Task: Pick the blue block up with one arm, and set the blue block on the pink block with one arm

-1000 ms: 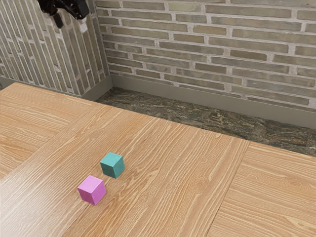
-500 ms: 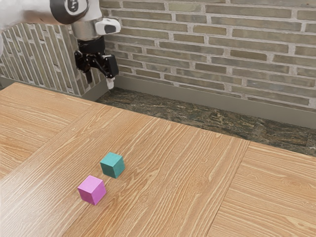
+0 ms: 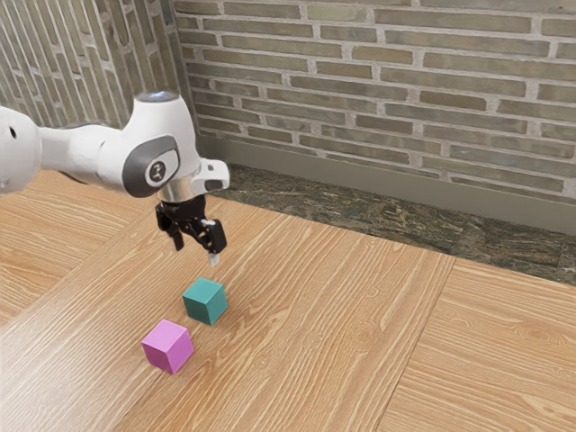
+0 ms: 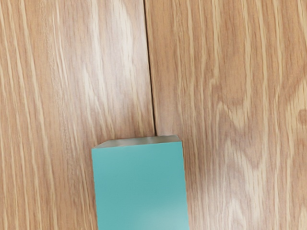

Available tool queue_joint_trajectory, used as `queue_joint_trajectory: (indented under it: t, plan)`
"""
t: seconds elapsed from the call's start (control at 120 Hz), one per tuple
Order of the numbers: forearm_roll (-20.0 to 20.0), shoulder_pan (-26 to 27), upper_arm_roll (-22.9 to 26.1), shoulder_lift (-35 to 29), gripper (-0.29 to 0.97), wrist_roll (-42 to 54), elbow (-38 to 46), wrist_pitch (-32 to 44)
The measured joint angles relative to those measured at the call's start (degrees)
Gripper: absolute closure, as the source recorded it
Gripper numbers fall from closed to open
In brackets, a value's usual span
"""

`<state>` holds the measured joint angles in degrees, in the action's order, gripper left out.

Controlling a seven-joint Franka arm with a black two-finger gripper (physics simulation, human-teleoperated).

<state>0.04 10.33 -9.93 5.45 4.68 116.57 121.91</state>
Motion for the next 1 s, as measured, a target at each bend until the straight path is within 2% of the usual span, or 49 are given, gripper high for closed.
queue_joint_trajectory:
  t: [0.133,0.333,0.567,1.0]
  plan:
    - [0.3,-0.6,-0.1,1.6,0.0,0.3,4.1,6.2]
    - [0.0,-1.1,0.0,3.5,0.0,0.5,5.1,11.3]
    - [-0.4,-2.4,0.0,5.9,0.0,-0.3,6.8,13.4]
    - [-0.9,-1.7,0.0,5.7,0.0,-1.4,7.8,14.6]
